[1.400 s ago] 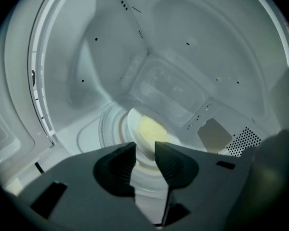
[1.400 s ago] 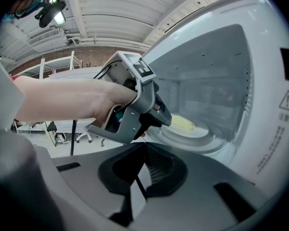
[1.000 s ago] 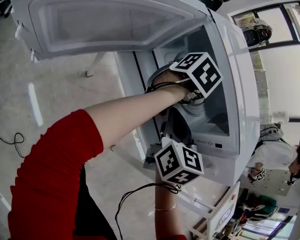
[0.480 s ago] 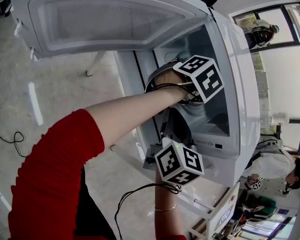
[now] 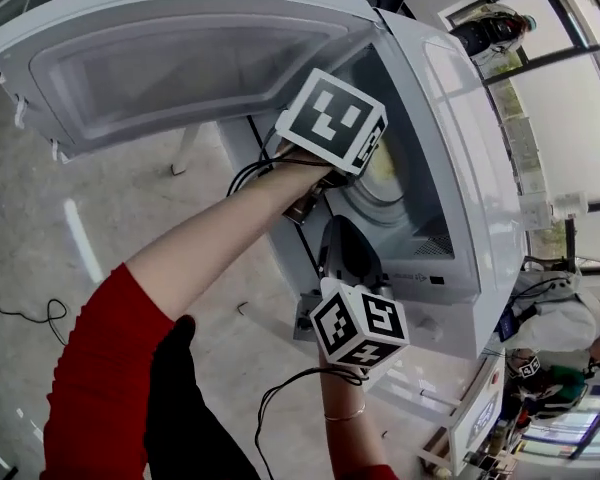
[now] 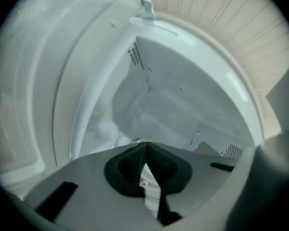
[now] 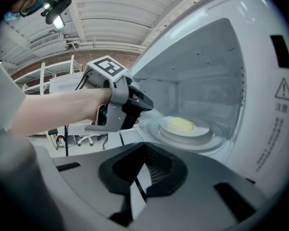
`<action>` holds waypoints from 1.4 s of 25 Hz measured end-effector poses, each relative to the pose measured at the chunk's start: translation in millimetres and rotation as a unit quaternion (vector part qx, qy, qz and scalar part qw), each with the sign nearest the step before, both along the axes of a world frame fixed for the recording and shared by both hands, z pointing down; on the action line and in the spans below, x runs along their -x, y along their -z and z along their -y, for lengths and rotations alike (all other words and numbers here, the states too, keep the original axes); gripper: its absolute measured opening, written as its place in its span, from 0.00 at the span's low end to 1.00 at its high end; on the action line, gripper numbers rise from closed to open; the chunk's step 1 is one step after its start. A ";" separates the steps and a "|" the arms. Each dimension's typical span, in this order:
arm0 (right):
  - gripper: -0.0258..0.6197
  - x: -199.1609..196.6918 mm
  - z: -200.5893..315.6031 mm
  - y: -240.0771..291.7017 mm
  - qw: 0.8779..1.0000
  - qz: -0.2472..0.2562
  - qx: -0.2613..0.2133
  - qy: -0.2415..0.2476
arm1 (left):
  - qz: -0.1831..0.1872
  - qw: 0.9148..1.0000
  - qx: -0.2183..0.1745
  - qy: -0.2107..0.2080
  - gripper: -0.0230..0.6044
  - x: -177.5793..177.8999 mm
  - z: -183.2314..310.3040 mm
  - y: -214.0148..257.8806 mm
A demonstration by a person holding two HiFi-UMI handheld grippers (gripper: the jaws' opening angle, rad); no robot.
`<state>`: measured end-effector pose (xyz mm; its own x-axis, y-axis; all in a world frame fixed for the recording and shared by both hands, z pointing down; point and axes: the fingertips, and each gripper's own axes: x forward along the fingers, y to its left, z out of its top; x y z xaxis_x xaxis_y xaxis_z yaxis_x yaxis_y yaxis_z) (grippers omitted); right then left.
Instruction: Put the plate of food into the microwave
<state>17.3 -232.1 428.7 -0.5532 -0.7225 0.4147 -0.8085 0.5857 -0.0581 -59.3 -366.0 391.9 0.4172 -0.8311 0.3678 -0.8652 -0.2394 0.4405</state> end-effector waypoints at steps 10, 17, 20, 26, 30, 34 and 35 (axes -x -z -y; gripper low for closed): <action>0.06 9.7 -18.6 21.9 0.999 0.042 0.006 0.006 | -0.061 0.989 -0.101 -0.086 0.05 -4.8 -85.9 31.1; 0.06 -10.2 -62.6 60.1 0.996 0.093 0.003 -0.005 | 0.014 0.988 -0.122 -0.090 0.05 -13.5 -165.8 50.6; 0.06 -29.6 -76.2 70.9 0.994 0.107 -0.005 -0.019 | 0.026 0.987 -0.126 -0.094 0.05 -22.0 -187.2 56.7; 0.06 -66.6 -107.5 81.9 0.994 0.102 -0.024 -0.036 | 0.033 0.986 -0.119 -0.115 0.05 -44.5 -220.6 64.0; 0.06 -78.5 -128.0 81.6 0.994 0.096 -0.037 -0.045 | 0.078 0.978 -0.138 -0.134 0.05 -55.9 -239.1 69.8; 0.06 -82.4 -142.6 76.8 0.992 0.112 -0.040 -0.050 | 0.122 0.971 -0.151 -0.140 0.05 -61.2 -260.6 65.9; 0.06 -83.1 -143.3 78.4 0.991 0.116 -0.045 -0.049 | 0.128 0.971 -0.150 -0.137 0.05 -60.5 -266.2 64.0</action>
<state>100.3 -88.7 350.3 -0.5510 -0.8061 0.2157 -0.8330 0.5158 -0.2003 1.2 -99.8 328.0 0.5645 -0.7878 0.2464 -0.8229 -0.5603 0.0938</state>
